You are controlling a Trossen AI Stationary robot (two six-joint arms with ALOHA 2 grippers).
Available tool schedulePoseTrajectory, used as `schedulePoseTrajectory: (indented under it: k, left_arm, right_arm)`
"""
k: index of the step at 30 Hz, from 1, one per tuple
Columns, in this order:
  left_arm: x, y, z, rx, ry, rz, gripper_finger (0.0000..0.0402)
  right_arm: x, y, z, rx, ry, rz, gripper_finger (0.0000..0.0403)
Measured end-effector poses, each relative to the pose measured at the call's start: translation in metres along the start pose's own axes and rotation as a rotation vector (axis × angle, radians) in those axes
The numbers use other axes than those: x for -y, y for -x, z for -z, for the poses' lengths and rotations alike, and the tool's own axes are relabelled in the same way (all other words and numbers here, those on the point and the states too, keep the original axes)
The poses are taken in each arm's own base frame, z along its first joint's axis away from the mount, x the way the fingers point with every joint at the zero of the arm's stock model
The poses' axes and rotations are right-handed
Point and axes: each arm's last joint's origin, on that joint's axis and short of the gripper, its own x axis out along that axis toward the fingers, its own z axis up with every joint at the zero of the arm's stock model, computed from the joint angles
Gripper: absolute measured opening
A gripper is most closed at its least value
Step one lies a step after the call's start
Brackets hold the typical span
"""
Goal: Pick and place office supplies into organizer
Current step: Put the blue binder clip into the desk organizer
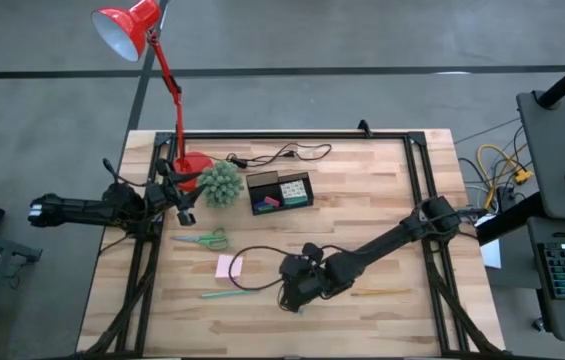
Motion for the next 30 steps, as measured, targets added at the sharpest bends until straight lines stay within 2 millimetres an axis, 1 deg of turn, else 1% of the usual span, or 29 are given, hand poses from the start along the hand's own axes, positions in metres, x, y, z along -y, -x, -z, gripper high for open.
schedulePoseTrajectory:
  k: [14, 21, 30]
  left_arm:
    - [0.0, 0.0, 0.0, 0.0, 0.002, -0.001, 0.0139]
    - [0.0, 0.0, 0.0, 0.0, 0.004, 0.0, 0.0139]
    - [0.0, 0.0, 0.0, 0.0, 0.004, 0.0, 0.0139]
  right_arm:
    - [-0.019, 0.013, 0.019, -0.109, 0.324, -0.172, 0.0128]
    - [-0.023, 0.016, 0.023, -0.172, 0.567, -0.319, 0.0128]
    - [-0.023, 0.016, 0.023, -0.122, 0.899, -0.358, 0.0128]
